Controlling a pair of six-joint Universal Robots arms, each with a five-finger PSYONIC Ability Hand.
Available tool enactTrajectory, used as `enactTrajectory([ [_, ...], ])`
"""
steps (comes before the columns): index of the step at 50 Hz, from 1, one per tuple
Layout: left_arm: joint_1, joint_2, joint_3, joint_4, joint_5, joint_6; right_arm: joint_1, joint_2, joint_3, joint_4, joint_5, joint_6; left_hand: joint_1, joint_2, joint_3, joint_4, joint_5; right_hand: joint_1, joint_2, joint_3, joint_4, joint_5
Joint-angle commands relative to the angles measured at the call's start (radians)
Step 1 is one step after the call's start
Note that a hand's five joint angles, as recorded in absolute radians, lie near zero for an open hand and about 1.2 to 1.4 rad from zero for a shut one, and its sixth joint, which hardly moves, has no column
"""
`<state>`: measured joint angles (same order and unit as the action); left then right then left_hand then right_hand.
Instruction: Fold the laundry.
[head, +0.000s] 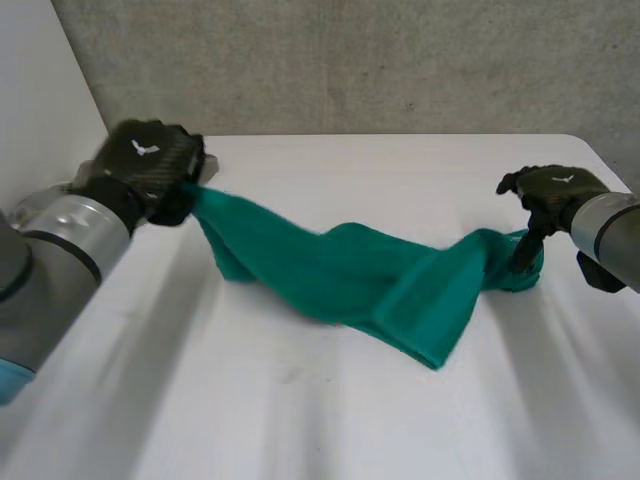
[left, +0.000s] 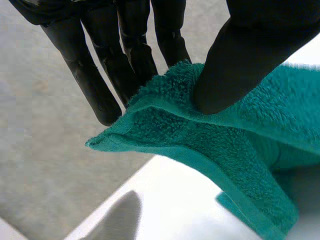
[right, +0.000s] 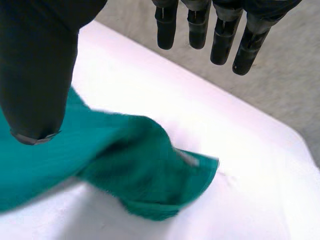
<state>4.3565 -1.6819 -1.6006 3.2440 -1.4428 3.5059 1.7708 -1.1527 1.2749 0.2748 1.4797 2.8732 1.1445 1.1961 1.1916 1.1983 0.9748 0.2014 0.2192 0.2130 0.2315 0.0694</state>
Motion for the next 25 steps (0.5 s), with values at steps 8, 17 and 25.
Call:
enactTrajectory([
  [8, -0.035, -0.015, 0.033, -0.007, -0.004, -0.002, 0.059, -0.176, 0.184, -0.117, -0.108, -0.152, 0.252, 0.2, 0.205, 0.198, 0.247, -0.027, -0.045, -0.038, -0.057, -0.069],
  [17, -0.031, -0.013, 0.027, -0.009, -0.004, -0.004, 0.183, -0.165, 0.308, -0.171, -0.278, -0.589, 0.252, 0.2, 0.205, 0.198, 0.247, 0.121, 0.103, 0.11, 0.091, 0.079],
  [25, -0.023, -0.016, 0.025, -0.009, -0.004, -0.004, 0.251, 0.022, 0.255, -0.171, -0.331, -0.782, 0.252, 0.2, 0.205, 0.198, 0.247, 0.177, 0.159, 0.165, 0.147, 0.134],
])
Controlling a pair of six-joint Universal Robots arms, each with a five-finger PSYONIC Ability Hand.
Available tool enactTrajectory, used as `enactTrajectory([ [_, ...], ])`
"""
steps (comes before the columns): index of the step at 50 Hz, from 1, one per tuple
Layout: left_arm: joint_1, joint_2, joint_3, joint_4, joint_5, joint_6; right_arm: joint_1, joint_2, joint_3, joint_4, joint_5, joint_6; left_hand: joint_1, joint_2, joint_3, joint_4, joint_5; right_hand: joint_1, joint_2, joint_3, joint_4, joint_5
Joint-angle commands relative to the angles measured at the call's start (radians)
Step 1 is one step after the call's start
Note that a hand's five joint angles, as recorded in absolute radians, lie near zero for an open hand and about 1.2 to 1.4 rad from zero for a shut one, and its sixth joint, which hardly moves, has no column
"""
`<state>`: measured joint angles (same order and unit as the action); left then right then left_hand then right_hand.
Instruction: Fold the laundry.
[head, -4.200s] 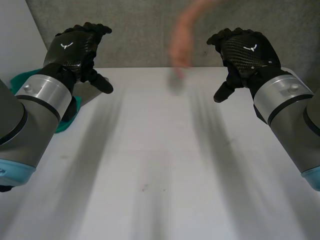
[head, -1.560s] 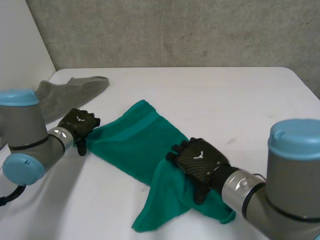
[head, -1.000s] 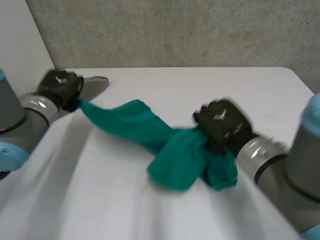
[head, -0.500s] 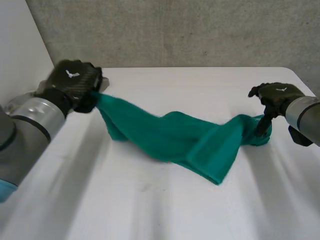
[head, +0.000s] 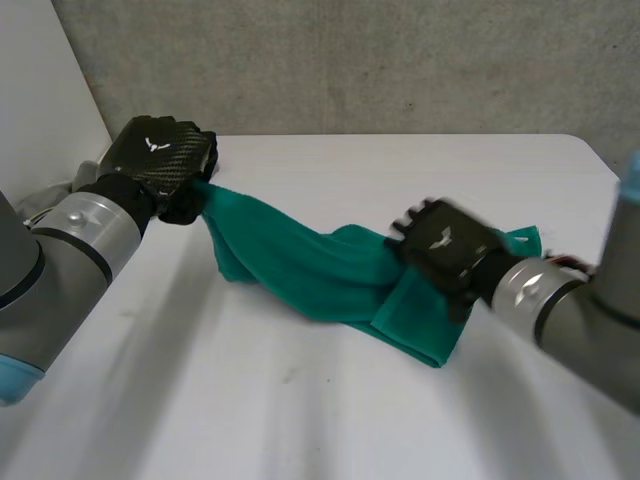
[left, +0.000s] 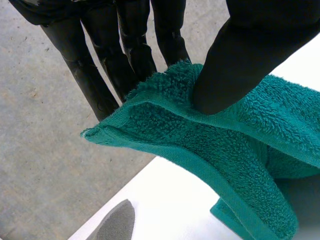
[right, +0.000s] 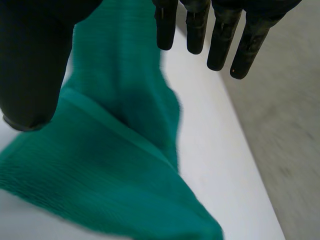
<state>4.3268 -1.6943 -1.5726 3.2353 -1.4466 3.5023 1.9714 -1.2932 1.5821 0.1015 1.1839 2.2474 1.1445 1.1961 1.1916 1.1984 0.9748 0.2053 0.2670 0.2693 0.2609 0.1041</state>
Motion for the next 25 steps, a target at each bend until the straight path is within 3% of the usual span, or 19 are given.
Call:
enactTrajectory([
  [1, 0.007, -0.004, -0.001, 0.0, 0.0, 0.0, 0.053, 0.185, -0.065, 0.003, -0.035, -0.161, 0.252, 0.2, 0.205, 0.198, 0.247, 0.188, 0.126, 0.124, 0.132, 0.114],
  [10, 0.011, -0.01, 0.006, 0.001, -0.002, 0.001, 0.06, 0.336, -0.166, 0.0, 0.0, -0.18, 0.252, 0.2, 0.205, 0.198, 0.247, 0.302, 0.241, 0.238, 0.247, 0.229],
  [20, 0.019, -0.015, 0.009, 0.003, -0.002, 0.001, 0.058, 0.402, -0.214, -0.002, 0.039, -0.198, 0.252, 0.2, 0.205, 0.198, 0.247, 0.358, 0.296, 0.294, 0.303, 0.285],
  [24, 0.025, -0.015, 0.009, 0.004, -0.002, 0.001, 0.057, 0.403, -0.226, -0.008, 0.045, -0.198, 0.252, 0.2, 0.205, 0.198, 0.247, 0.844, 0.782, 0.78, 0.789, 0.771],
  [25, 0.03, -0.015, 0.009, 0.004, -0.002, 0.001, 0.049, 0.394, -0.231, -0.023, 0.051, -0.187, 0.252, 0.2, 0.205, 0.198, 0.247, 1.188, 1.126, 1.123, 1.132, 1.114],
])
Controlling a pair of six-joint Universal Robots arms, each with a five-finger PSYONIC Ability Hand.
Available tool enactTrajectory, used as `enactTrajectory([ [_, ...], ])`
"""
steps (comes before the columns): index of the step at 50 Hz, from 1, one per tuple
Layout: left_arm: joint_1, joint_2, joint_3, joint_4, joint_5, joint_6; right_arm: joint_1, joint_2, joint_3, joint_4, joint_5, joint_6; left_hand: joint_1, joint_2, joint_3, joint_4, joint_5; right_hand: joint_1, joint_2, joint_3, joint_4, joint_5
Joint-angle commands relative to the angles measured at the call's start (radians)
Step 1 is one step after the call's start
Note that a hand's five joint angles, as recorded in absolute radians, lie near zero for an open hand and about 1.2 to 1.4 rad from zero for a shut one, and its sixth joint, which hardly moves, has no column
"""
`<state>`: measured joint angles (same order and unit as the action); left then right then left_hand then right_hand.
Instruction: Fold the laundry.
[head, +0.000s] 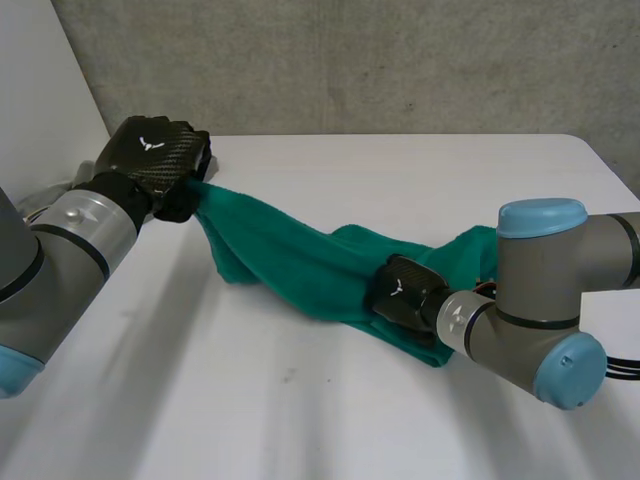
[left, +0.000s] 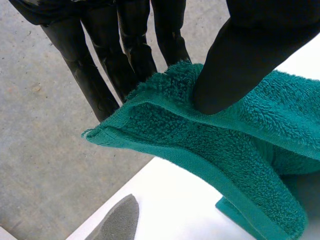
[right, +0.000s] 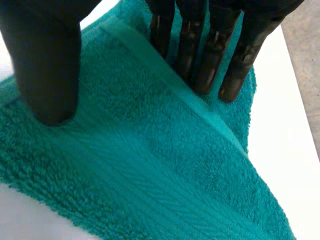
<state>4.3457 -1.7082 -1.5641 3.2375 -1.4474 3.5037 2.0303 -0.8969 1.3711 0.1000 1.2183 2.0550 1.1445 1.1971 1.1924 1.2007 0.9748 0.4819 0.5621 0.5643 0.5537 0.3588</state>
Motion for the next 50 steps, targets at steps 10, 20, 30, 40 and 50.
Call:
enactTrajectory([
  [10, 0.063, 0.016, 0.013, -0.002, 0.001, 0.005, -0.082, -0.207, -0.01, -0.105, 0.101, 0.246, 0.252, 0.199, 0.204, 0.196, 0.247, 0.914, 0.834, 0.832, 0.843, 0.863],
  [20, 0.124, 0.136, 0.056, -0.126, 0.005, 0.012, -0.309, -0.499, -0.05, 0.096, 0.106, 0.465, 0.252, 0.199, 0.204, 0.196, 0.247, 0.914, 0.834, 0.832, 0.843, 0.863],
  [30, 0.169, 0.294, 0.076, -0.185, 0.012, 0.015, -0.384, -0.632, -0.119, 0.309, 0.107, 0.475, 0.252, 0.199, 0.204, 0.196, 0.247, 0.914, 0.834, 0.832, 0.843, 0.863],
  [40, 0.163, 0.179, 0.036, -0.217, 0.013, 0.095, -0.384, -0.577, -0.083, 0.406, 0.106, 0.426, 0.252, 0.199, 0.204, 0.196, 0.247, 0.914, 0.834, 0.832, 0.843, 0.863],
  [50, 0.115, -0.209, 0.278, -0.216, -0.063, 0.196, -0.288, -0.265, -0.306, 0.354, 0.277, 0.355, 0.252, 0.199, 0.204, 0.196, 0.247, 0.914, 0.834, 0.832, 0.843, 0.863],
])
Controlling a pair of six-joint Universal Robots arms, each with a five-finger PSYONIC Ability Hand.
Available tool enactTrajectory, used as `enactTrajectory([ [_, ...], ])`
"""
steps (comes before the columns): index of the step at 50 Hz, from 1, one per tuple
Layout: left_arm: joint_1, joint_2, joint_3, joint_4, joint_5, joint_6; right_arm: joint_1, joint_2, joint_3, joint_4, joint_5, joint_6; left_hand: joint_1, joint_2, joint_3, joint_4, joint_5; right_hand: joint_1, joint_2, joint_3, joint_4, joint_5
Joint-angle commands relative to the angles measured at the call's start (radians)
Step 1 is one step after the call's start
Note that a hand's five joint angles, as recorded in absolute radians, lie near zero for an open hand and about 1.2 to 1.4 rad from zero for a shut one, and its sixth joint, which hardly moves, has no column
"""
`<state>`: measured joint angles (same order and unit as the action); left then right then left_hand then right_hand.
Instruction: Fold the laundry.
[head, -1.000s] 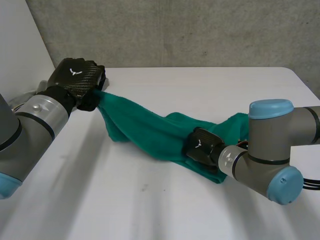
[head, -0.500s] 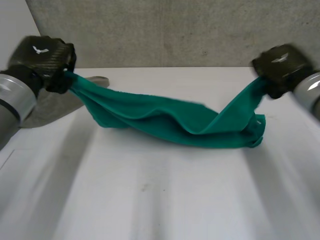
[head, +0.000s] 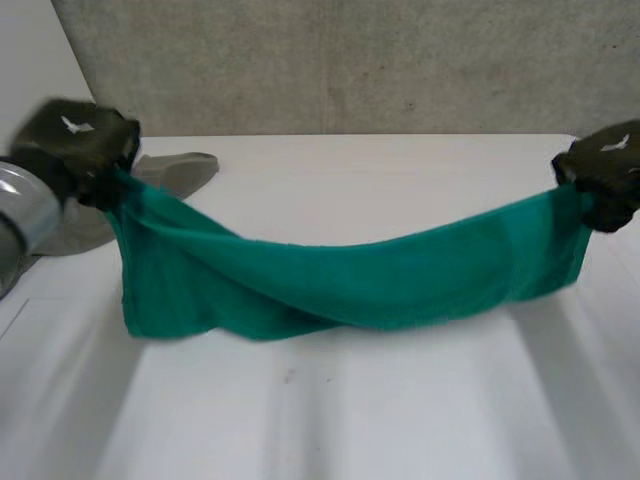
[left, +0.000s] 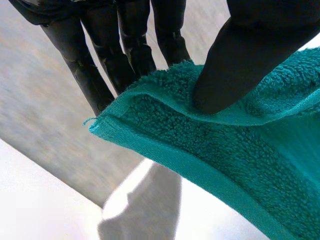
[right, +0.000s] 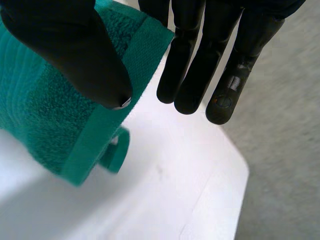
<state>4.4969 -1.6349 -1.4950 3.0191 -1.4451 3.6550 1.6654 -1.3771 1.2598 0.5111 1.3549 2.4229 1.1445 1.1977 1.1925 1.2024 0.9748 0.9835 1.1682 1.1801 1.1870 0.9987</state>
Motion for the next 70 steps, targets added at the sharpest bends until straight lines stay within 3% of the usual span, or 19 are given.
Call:
enactTrajectory([
  [1, -0.041, -0.305, 0.243, 0.004, -0.083, 0.043, 0.091, 0.24, -0.232, -0.074, 0.16, -0.007, 0.252, 0.199, 0.204, 0.194, 0.247, 0.413, 0.228, 0.216, 0.209, 0.223],
  [5, -0.071, -0.401, 0.448, 0.035, -0.158, 0.037, 0.143, 0.331, -0.423, -0.193, 0.213, 0.03, 0.252, 0.199, 0.204, 0.194, 0.247, 0.413, 0.228, 0.216, 0.209, 0.223],
  [10, -0.09, -0.444, 0.674, 0.185, -0.211, 0.007, 0.151, 0.383, -0.663, -0.49, 0.224, 0.148, 0.252, 0.199, 0.204, 0.194, 0.247, 0.413, 0.228, 0.216, 0.209, 0.223],
  [14, -0.094, -0.439, 0.789, 0.343, -0.271, -0.018, 0.154, 0.379, -0.736, -0.699, 0.251, 0.177, 0.252, 0.199, 0.204, 0.194, 0.247, 0.413, 0.228, 0.216, 0.209, 0.223],
  [17, -0.11, -0.438, 0.832, 0.405, -0.313, -0.023, 0.16, 0.369, -0.743, -0.763, 0.268, 0.174, 0.252, 0.199, 0.204, 0.194, 0.247, 0.413, 0.228, 0.216, 0.209, 0.223],
  [21, -0.123, -0.434, 0.811, 0.402, -0.325, -0.024, 0.177, 0.363, -0.717, -0.705, 0.283, 0.18, 0.252, 0.199, 0.204, 0.194, 0.247, 0.413, 0.228, 0.216, 0.209, 0.223],
  [25, -0.148, -0.408, 0.652, 0.408, -0.311, -0.032, 0.214, 0.369, -0.633, -0.57, 0.279, 0.191, 0.252, 0.199, 0.204, 0.194, 0.247, 0.364, 0.18, 0.168, 0.161, 0.175],
  [29, -0.159, -0.333, 0.498, 0.422, -0.297, -0.039, 0.238, 0.372, -0.503, -0.435, 0.277, 0.249, 0.252, 0.199, 0.204, 0.194, 0.247, -0.391, -0.576, -0.588, -0.595, -0.581],
  [37, -0.209, -0.238, 0.343, 0.442, -0.262, -0.064, 0.264, 0.369, -0.295, -0.287, 0.234, 0.571, 0.252, 0.199, 0.204, 0.194, 0.247, -0.722, -0.907, -0.919, -0.926, -0.912],
  [46, -0.24, -0.08, 0.295, 0.428, -0.247, -0.064, 0.323, 0.464, -0.302, -0.287, -0.017, 0.794, 0.252, 0.199, 0.204, 0.194, 0.247, -0.717, -0.901, -0.913, -0.92, -0.906],
  [59, -0.318, 0.081, 0.26, 0.396, -0.245, -0.064, 0.447, 0.805, -0.617, -0.298, -0.034, 0.852, 0.252, 0.199, 0.204, 0.194, 0.247, -0.643, -0.828, -0.84, -0.847, -0.833],
  [70, -0.341, 0.118, 0.268, 0.394, -0.245, -0.064, 0.493, 0.952, -0.781, -0.332, -0.042, 0.869, 0.252, 0.199, 0.204, 0.194, 0.247, -0.532, -0.716, -0.728, -0.735, -0.721],
])
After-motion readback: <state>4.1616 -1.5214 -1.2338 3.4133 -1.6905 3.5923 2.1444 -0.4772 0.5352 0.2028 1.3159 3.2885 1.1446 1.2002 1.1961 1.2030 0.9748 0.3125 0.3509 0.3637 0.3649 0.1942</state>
